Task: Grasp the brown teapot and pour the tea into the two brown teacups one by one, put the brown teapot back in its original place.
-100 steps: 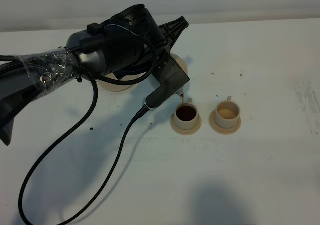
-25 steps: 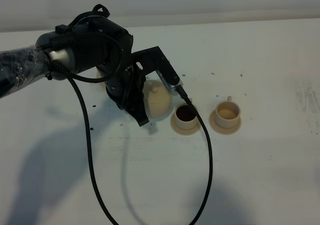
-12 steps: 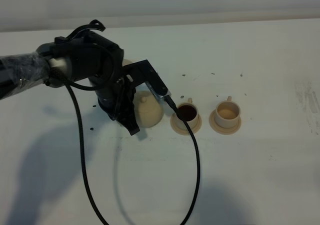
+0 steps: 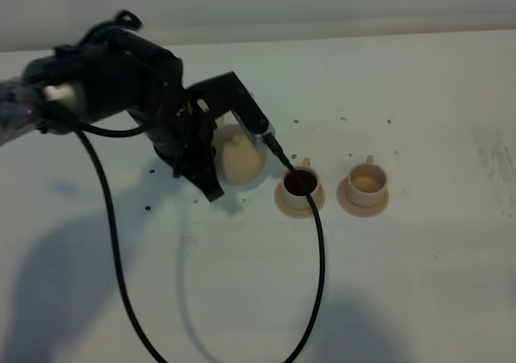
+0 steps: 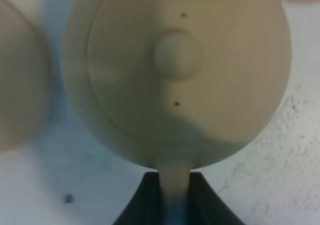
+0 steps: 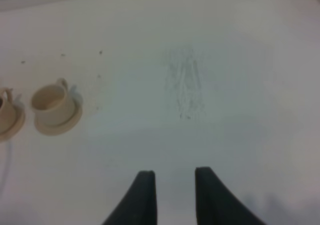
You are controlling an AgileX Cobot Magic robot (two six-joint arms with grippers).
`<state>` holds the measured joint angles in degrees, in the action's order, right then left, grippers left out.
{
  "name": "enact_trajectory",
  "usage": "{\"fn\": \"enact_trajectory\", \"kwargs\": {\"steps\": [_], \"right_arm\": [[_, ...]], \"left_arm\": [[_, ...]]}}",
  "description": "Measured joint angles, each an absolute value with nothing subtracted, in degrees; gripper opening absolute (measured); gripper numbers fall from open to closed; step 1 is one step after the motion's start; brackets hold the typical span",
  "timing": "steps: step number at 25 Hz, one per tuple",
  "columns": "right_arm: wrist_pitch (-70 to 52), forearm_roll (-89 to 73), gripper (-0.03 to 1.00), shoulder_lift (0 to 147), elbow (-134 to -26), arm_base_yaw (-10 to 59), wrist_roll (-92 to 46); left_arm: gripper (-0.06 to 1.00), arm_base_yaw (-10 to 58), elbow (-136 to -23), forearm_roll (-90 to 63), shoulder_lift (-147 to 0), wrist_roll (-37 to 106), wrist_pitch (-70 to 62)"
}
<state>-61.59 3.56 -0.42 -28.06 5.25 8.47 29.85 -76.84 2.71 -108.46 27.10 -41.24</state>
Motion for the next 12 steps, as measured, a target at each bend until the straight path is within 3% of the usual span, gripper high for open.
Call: {"fn": "enact_trajectory", "kwargs": {"steps": [12], "right_arm": [[-61.6,3.6,0.22,-0.4,-28.1,5.2,8.5]], "left_arm": [[0.01,31.9,-82.7,6.1,-109.0,47.2,-41.8]]}}
